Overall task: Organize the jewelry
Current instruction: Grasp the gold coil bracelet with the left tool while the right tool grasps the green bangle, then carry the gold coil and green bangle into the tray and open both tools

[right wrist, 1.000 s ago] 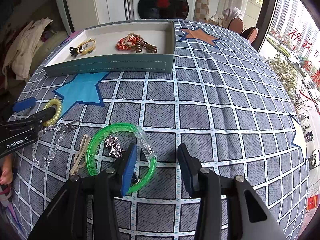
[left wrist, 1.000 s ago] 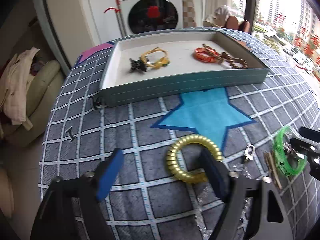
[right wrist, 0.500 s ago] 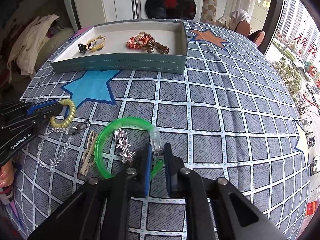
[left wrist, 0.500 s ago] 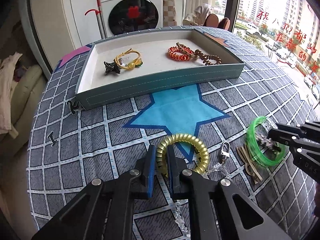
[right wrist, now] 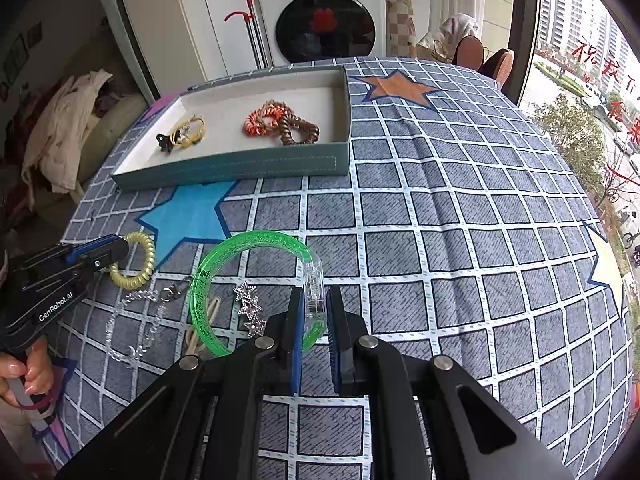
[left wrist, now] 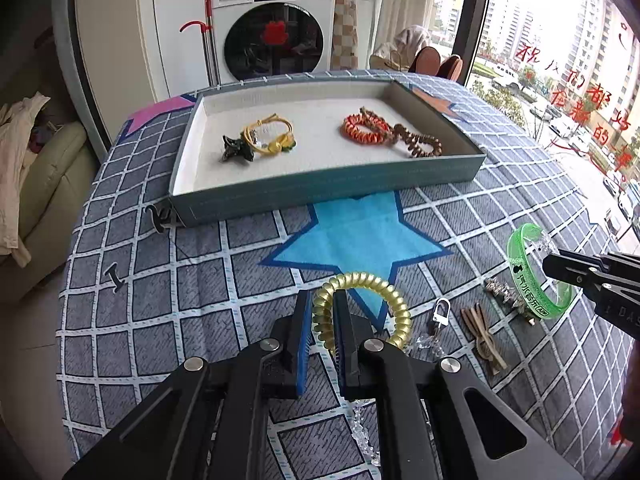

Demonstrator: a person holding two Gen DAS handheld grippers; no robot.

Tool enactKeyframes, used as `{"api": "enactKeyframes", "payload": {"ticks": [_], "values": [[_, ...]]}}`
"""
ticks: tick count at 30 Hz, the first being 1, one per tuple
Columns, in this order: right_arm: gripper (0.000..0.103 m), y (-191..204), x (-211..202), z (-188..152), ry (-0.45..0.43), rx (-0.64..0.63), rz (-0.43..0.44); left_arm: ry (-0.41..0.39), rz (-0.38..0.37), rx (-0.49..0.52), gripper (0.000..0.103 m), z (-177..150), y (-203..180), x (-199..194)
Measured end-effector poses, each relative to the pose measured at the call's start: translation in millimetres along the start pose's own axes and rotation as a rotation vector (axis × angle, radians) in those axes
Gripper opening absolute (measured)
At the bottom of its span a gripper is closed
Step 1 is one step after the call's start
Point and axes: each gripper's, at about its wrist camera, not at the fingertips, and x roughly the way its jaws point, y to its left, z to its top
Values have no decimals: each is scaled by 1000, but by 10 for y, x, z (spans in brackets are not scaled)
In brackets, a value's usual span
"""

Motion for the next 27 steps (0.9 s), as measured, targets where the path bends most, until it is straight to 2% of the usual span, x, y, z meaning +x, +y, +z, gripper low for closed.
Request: {"api": "enactKeyframes", "payload": {"ticks": [17,27], "values": [[12,104,-157,228,-47,-1,62,-89,-16,5,31,237,26,-280],[12,157,-93,573,-71,-1,80,-130,4,-29,31,516,164,-259]]}}
